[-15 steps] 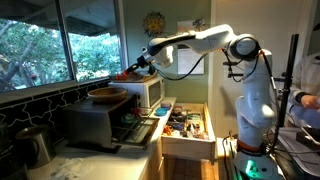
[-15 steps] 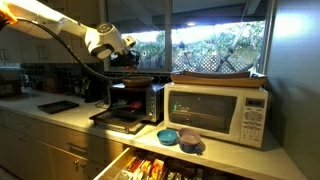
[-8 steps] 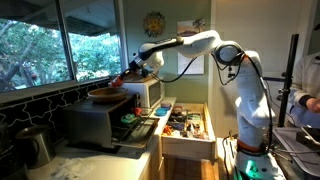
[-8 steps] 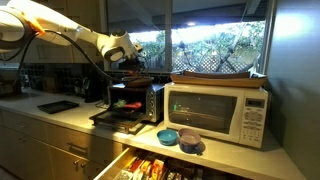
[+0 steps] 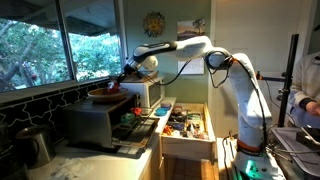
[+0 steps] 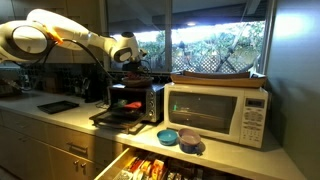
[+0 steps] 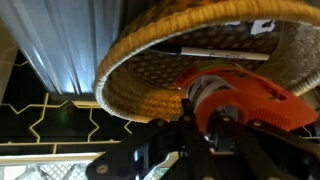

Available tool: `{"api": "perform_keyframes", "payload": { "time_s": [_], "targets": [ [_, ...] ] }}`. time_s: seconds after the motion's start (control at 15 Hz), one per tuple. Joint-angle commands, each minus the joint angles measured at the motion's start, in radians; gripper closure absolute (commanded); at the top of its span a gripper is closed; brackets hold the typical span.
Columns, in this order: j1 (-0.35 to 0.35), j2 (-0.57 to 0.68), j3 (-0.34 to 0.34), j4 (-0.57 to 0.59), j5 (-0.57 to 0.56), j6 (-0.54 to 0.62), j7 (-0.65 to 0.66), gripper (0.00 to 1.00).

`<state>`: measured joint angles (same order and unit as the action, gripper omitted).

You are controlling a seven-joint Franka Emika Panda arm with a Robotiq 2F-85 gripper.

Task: Pick up the orange packet from the oven tray and put it in the brown bowl on the gray oven

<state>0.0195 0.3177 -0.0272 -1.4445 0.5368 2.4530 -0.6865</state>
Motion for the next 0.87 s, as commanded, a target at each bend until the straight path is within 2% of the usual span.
{"api": "perform_keyframes", "payload": {
  "time_s": [0.0, 0.2, 0.27, 0.47, 0.6, 0.73, 0.8],
  "targets": [
    [-0.068, 0.054, 0.073, 0.085, -0.032, -0.062, 0.056, 0.54],
    [-0.087, 0.054, 0.103, 0.108, -0.039, -0.061, 0.084, 0.31],
    [-0.054, 0.042, 0.067, 0.105, -0.02, -0.055, 0.081, 0.24],
    [-0.054, -0.025, 0.078, 0.085, -0.007, -0.045, 0.071, 0.02],
    [-0.076, -0.103, 0.108, 0.027, 0.062, -0.04, -0.004, 0.0],
    [-0.112, -0.185, 0.158, -0.042, 0.235, -0.017, -0.183, 0.0],
    [-0.071, -0.079, 0.114, 0.079, 0.125, -0.026, -0.056, 0.0]
  ]
}}
